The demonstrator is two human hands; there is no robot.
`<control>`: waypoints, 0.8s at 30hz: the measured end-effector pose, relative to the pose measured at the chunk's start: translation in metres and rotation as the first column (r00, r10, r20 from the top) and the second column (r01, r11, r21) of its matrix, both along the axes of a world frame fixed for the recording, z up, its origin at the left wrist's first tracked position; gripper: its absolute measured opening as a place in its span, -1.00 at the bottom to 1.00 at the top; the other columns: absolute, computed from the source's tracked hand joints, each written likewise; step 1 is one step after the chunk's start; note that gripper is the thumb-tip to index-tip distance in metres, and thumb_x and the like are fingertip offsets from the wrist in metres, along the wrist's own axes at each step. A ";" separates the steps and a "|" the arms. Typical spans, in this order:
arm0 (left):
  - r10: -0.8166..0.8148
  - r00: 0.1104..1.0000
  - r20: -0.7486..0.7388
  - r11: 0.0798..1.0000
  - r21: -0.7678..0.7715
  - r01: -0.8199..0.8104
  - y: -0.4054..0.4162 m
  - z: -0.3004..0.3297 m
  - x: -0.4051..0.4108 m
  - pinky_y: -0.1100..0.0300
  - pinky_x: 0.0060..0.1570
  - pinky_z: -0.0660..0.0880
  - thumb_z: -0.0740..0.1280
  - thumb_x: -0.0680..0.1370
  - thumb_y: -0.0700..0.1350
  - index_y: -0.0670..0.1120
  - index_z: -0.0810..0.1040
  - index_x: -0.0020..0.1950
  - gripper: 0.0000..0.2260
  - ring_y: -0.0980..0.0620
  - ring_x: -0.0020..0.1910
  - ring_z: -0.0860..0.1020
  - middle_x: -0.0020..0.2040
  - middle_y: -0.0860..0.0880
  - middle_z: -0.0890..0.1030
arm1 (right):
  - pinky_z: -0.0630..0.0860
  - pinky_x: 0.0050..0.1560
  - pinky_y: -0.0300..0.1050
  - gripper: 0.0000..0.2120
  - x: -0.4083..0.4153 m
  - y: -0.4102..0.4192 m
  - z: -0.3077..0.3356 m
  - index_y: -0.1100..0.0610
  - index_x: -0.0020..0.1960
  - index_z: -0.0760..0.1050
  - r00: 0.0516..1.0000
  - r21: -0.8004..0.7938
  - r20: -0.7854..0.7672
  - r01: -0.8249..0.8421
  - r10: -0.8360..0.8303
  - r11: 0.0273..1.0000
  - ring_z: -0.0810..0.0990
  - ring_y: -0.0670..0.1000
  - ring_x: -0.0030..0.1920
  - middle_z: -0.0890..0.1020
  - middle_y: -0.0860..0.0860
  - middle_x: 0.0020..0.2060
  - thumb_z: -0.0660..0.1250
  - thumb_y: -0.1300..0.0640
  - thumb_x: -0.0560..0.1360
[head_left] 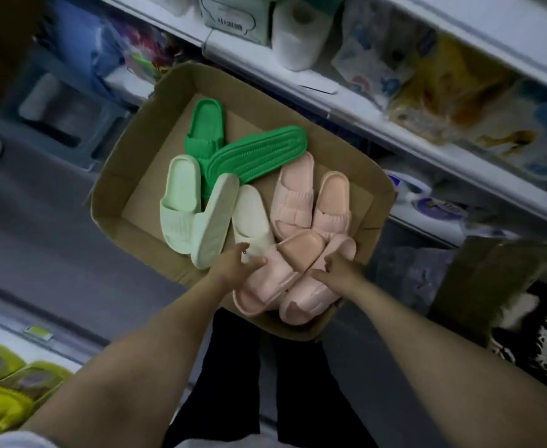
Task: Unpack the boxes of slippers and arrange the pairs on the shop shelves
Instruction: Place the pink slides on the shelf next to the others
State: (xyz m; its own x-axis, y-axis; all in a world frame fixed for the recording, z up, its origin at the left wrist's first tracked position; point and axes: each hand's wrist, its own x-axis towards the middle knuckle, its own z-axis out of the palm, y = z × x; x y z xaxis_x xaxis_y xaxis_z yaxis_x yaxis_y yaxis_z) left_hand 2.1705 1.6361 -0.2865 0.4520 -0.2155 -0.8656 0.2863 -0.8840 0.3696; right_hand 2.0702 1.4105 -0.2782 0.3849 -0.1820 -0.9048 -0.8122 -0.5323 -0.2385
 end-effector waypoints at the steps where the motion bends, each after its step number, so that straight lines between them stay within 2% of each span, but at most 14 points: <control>1: 0.012 0.999 -0.046 1.000 -0.005 -0.012 -0.001 -0.003 0.003 0.11 0.24 0.40 0.36 0.54 0.21 -0.09 0.28 0.55 -0.32 -0.12 0.38 0.45 0.44 -0.16 0.45 | 0.34 -0.02 -0.23 -0.39 0.000 0.002 -0.003 0.19 0.49 0.30 0.999 0.006 -0.022 0.047 -0.047 0.999 0.50 0.09 0.29 0.48 0.10 0.35 0.35 -0.12 0.58; 3: 0.043 0.992 -0.122 0.999 -0.005 -0.044 -0.003 -0.006 0.006 0.15 0.14 0.42 0.40 0.53 0.18 -0.10 0.26 0.56 -0.30 -0.12 0.36 0.47 0.44 -0.15 0.44 | 0.33 0.03 -0.24 -0.33 0.004 0.005 -0.004 0.18 0.52 0.27 0.995 0.009 -0.025 0.099 -0.099 0.995 0.49 0.07 0.28 0.47 0.09 0.36 0.42 -0.07 0.55; 5: 0.101 0.972 -0.212 0.994 -0.013 -0.106 -0.002 -0.010 0.008 0.11 0.13 0.49 0.49 0.46 0.17 -0.09 0.27 0.55 -0.22 -0.12 0.31 0.51 0.41 -0.15 0.46 | 0.37 0.04 -0.22 -0.38 0.009 0.006 -0.006 0.17 0.47 0.34 0.990 0.014 0.008 0.137 -0.137 0.990 0.50 0.02 0.16 0.51 0.09 0.28 0.48 0.04 0.51; 8: 0.164 0.929 -0.331 0.978 -0.067 -0.197 0.004 -0.014 0.014 0.02 0.15 0.58 0.61 0.15 0.28 -0.08 0.40 0.47 -0.01 -0.05 0.17 0.61 0.29 -0.10 0.58 | 0.45 0.11 -0.19 -0.48 0.014 0.009 -0.007 0.17 0.35 0.42 0.950 0.054 0.115 0.286 -0.290 0.957 0.53 0.01 0.09 0.54 0.05 0.09 0.52 0.23 0.46; 10: 0.179 0.917 -0.358 0.964 -0.121 -0.236 0.008 -0.014 0.021 0.09 -0.01 0.61 0.60 0.05 0.33 -0.08 0.51 0.37 -0.02 -0.01 0.07 0.65 0.17 -0.06 0.65 | 0.49 0.09 -0.15 -0.50 0.016 0.011 -0.007 0.14 0.29 0.43 0.889 0.121 0.200 0.394 -0.411 0.911 0.55 -0.05 0.00 0.56 0.00 0.01 0.53 0.29 0.43; 12: 0.221 0.905 -0.363 0.944 -0.154 -0.293 0.013 -0.015 0.029 0.14 -0.17 0.58 0.59 0.07 0.34 -0.06 0.57 0.29 -0.11 -0.01 0.02 0.67 0.08 -0.02 0.69 | 0.55 0.10 -0.13 -0.52 0.020 0.015 -0.005 0.09 0.24 0.44 0.829 0.198 0.239 0.468 -0.505 0.861 0.60 -0.09 0.01 0.61 -0.02 0.04 0.55 0.29 0.41; 13: 0.247 0.896 -0.368 0.934 -0.155 -0.321 0.017 -0.017 0.033 0.11 -0.16 0.59 0.59 0.08 0.35 -0.04 0.57 0.28 -0.14 -0.03 0.02 0.67 0.07 -0.01 0.70 | 0.56 0.13 -0.13 -0.54 0.021 0.018 -0.005 0.06 0.21 0.45 0.808 0.218 0.238 0.496 -0.539 0.841 0.61 -0.08 0.07 0.62 -0.02 0.07 0.55 0.28 0.41; 16: 0.295 0.871 -0.392 0.912 -0.157 -0.379 0.027 -0.022 0.041 -0.15 0.10 0.60 0.67 0.08 0.29 -0.04 0.56 0.28 -0.14 -0.12 0.08 0.67 0.10 -0.06 0.70 | 0.51 0.12 -0.28 -0.55 0.021 0.030 -0.005 0.06 0.22 0.50 0.767 0.183 0.291 0.541 -0.571 0.821 0.59 -0.03 0.21 0.62 -0.04 0.15 0.54 0.31 0.41; 18: 0.336 0.854 -0.398 0.888 -0.170 -0.428 0.031 -0.020 0.041 -0.21 0.14 0.58 0.67 0.09 0.21 -0.05 0.55 0.23 -0.20 -0.14 0.09 0.66 0.10 -0.08 0.69 | 0.46 0.14 -0.35 -0.46 0.018 0.038 -0.008 0.10 0.31 0.49 0.751 0.055 0.419 0.540 -0.511 0.840 0.51 -0.02 0.30 0.54 -0.01 0.27 0.56 0.30 0.38; 19: 0.359 0.841 -0.404 0.874 -0.170 -0.455 0.033 -0.021 0.040 -0.23 0.14 0.58 0.66 0.10 0.18 -0.05 0.55 0.23 -0.22 -0.15 0.09 0.66 0.11 -0.09 0.69 | 0.45 0.23 -0.26 -0.39 0.016 0.041 -0.011 0.09 0.36 0.46 0.748 -0.024 0.468 0.544 -0.472 0.839 0.46 0.02 0.35 0.48 0.01 0.34 0.59 0.26 0.36; 21: 0.390 0.815 -0.428 0.854 -0.163 -0.494 0.036 -0.021 0.038 -0.26 0.15 0.56 0.66 0.12 0.17 -0.05 0.53 0.27 -0.21 -0.16 0.12 0.65 0.14 -0.09 0.68 | 0.37 0.42 -0.01 -0.21 0.012 0.047 -0.020 0.05 0.47 0.35 0.757 -0.125 0.449 0.579 -0.475 0.806 0.34 0.09 0.46 0.35 0.06 0.47 0.63 0.11 0.33; 22: 0.387 0.812 -0.437 0.851 -0.170 -0.497 0.038 -0.022 0.037 -0.28 0.16 0.55 0.66 0.12 0.18 -0.04 0.54 0.29 -0.20 -0.17 0.13 0.65 0.15 -0.09 0.68 | 0.32 0.46 0.03 -0.11 0.013 0.050 -0.020 0.04 0.53 0.27 0.748 -0.135 0.417 0.613 -0.516 0.779 0.30 0.10 0.49 0.31 0.06 0.51 0.64 0.06 0.32; 24: 0.381 0.814 -0.439 0.846 -0.189 -0.498 0.041 -0.025 0.034 -0.28 0.16 0.55 0.65 0.15 0.19 -0.05 0.55 0.28 -0.22 -0.18 0.13 0.65 0.14 -0.10 0.69 | 0.34 0.42 -0.02 0.02 0.016 0.054 -0.023 0.05 0.58 0.15 0.699 -0.098 0.358 0.687 -0.619 0.720 0.34 0.09 0.47 0.35 0.04 0.50 0.65 -0.01 0.29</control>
